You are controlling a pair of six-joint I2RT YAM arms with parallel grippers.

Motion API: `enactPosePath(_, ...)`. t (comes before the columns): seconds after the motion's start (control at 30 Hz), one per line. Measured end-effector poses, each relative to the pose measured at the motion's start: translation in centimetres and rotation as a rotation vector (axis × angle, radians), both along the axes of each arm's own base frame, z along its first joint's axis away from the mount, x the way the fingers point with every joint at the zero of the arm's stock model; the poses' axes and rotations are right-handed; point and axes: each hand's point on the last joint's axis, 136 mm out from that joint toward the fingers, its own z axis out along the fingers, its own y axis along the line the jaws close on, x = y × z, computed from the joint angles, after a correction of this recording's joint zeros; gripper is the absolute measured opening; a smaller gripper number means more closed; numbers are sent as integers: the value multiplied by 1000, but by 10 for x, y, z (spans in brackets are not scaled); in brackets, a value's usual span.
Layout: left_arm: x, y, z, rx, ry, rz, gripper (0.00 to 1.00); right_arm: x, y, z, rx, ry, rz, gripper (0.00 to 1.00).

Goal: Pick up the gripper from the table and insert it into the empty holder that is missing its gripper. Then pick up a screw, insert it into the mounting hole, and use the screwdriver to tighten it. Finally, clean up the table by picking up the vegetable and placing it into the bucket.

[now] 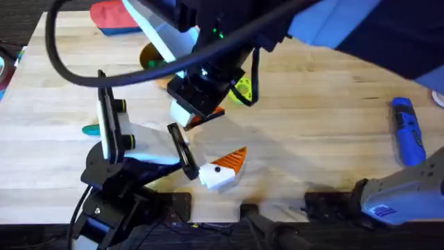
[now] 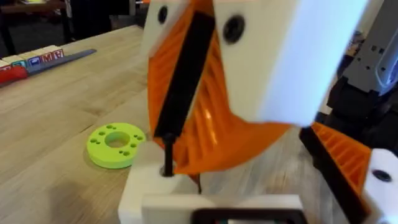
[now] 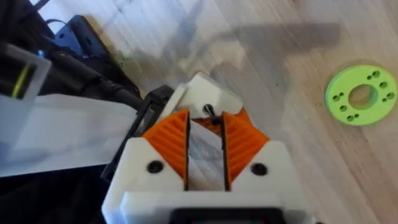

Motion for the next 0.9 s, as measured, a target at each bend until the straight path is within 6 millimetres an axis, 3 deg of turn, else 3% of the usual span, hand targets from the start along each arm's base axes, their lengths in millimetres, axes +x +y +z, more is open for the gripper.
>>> enactPosePath(0.2,0,0,0,0,0,0,985,0,0,0,1,1,0,507)
enactPosePath(0.37,0,0,0,0,0,0,986,1,-1,0,0,2,-4,625)
enactPosePath(0.43,0,0,0,0,0,0,986,1,-1,0,-1,2,-4,748)
enactPosePath(0.5,0,0,0,0,0,0,986,3,-3,0,-5,1,-8,947)
enactPosePath(0.53,0,0,0,0,0,0,986,4,-4,0,-7,-1,-11,978)
enactPosePath(0.7,0,0,0,0,0,0,985,7,-13,3,-11,8,-31,990)
enactPosePath(0.8,0,0,0,0,0,0,985,12,-37,21,1,6,-77,991)
enactPosePath(0.9,0,0,0,0,0,0,986,22,-74,48,36,-20,-163,991)
